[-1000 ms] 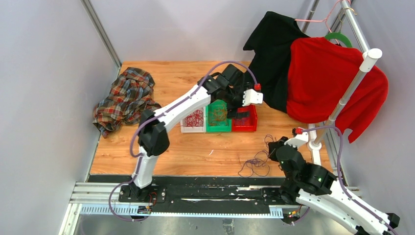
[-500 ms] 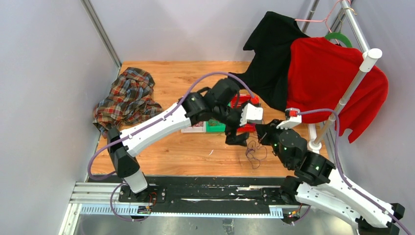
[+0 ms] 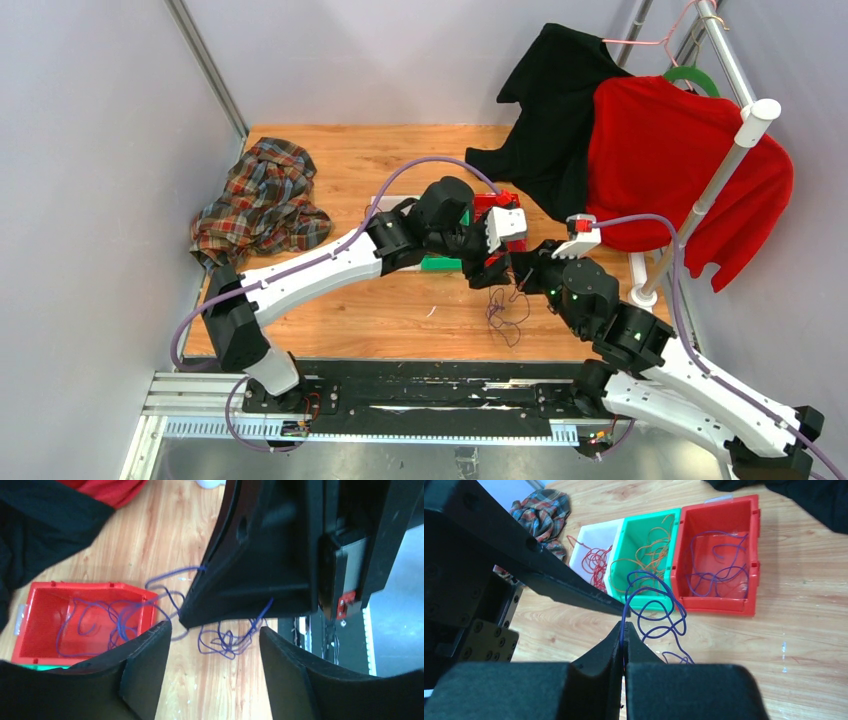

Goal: Untangle the cables

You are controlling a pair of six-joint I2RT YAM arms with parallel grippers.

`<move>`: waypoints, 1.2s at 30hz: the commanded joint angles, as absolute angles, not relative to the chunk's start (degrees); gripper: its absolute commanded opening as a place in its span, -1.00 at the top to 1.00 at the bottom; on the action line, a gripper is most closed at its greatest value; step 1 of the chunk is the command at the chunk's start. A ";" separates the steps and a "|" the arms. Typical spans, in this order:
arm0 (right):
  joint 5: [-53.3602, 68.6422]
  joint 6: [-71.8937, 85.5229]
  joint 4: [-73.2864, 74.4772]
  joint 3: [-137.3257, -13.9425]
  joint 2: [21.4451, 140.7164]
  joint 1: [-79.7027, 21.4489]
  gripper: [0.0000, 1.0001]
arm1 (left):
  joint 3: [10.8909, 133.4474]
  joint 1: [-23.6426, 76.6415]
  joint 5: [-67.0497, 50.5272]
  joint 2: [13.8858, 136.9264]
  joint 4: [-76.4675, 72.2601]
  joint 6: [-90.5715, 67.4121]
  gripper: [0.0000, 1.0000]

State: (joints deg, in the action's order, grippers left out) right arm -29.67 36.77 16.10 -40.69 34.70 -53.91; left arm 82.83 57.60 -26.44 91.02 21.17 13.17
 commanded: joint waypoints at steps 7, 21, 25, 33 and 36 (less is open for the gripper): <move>-18.56 38.78 12.04 -40.43 34.63 -51.17 0.99 | 82.18 54.64 -31.30 91.13 16.22 12.37 0.39; -17.90 35.74 19.11 -38.95 28.73 -48.28 0.60 | 86.89 53.35 -28.80 87.63 23.74 27.09 0.99; -18.41 34.89 22.48 -38.06 25.86 -48.11 0.60 | 88.93 53.26 -27.86 86.46 25.07 30.98 0.99; -17.58 32.42 25.61 -39.15 24.33 -47.99 -0.03 | 93.68 53.26 -28.19 86.47 28.49 35.66 0.99; -18.03 30.02 24.47 -39.91 24.61 -47.95 -0.21 | 98.72 53.26 -28.37 86.76 29.44 38.66 0.99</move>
State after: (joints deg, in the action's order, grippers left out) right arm -18.00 34.13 23.70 -38.37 24.88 -48.75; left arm 92.01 53.43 -27.97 87.37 28.12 33.21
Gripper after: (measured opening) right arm 0.563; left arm 0.014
